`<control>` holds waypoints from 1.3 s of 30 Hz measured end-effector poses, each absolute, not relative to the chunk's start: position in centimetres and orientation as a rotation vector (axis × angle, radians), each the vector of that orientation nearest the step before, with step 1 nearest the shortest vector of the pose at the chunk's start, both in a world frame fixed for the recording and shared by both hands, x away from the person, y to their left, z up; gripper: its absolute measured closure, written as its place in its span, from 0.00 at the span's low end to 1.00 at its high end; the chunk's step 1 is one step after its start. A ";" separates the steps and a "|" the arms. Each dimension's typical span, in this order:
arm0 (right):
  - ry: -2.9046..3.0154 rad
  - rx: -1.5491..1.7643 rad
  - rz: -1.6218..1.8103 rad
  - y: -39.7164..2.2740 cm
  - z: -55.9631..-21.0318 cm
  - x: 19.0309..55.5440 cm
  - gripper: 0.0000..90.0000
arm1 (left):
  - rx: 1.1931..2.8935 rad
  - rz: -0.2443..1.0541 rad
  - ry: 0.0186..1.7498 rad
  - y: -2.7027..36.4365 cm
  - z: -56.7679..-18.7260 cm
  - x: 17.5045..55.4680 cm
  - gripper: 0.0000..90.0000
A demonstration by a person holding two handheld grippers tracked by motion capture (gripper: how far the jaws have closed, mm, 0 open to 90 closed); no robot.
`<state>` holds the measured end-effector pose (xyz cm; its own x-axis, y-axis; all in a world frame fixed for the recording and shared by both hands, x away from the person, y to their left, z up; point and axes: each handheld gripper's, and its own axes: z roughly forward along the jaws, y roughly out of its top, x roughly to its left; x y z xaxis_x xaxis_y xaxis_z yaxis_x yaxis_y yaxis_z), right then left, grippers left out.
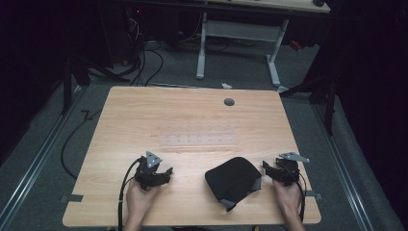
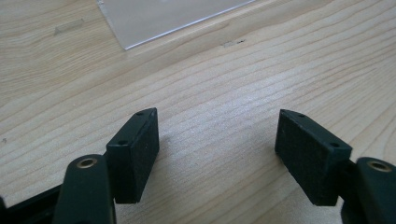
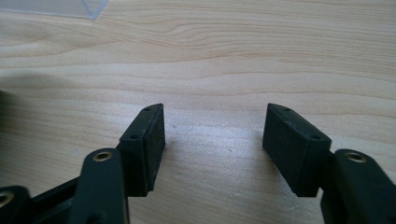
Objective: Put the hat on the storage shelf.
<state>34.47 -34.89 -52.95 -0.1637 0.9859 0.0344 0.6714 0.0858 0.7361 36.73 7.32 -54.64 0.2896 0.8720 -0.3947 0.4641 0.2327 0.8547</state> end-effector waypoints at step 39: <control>2.004 1.460 1.307 -31.9 -48.6 28.8 0.51 | 1.400 0.446 1.344 7.3 -54.6 36.7 0.34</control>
